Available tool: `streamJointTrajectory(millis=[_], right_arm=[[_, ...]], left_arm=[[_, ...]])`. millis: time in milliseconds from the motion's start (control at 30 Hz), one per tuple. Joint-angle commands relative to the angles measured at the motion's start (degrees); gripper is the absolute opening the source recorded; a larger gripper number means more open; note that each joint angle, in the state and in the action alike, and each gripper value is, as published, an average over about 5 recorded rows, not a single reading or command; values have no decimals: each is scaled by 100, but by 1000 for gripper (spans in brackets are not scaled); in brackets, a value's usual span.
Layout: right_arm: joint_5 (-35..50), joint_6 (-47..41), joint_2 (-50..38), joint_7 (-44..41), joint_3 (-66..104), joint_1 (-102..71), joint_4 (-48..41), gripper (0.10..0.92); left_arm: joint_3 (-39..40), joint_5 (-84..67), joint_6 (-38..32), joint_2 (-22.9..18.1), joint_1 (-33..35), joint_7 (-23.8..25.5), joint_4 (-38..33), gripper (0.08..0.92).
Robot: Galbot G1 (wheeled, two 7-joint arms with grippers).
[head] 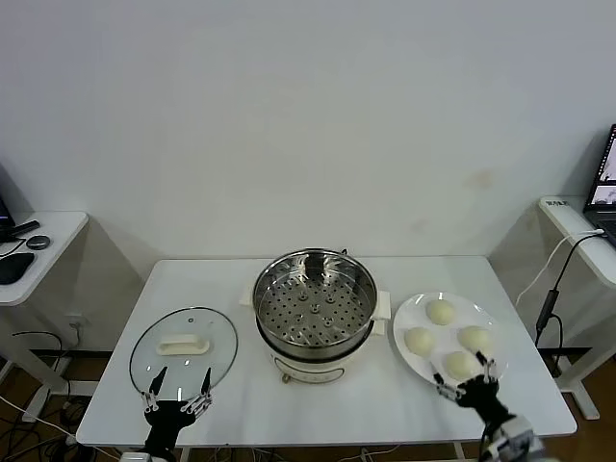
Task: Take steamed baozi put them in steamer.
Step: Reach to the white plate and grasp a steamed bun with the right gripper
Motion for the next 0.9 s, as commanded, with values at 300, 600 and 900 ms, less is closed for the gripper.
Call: streamJointTrajectory(millis=[300,600,900], right_arm=[[-2153,-285,-2947,-2929,-2057,4052,-1729,823],[-1952,-115,-2642,-4581,-5350,7250,-3362,823],[-1849,-74,-1846,-4944,-6710,8279,-4603,823]], left_arm=[[-319,156,-459,-2,213,110,-66,823],[-460,314,-521,-123,283,86,-110,823],[-561,475,-518,-184,242,42,-50,823]])
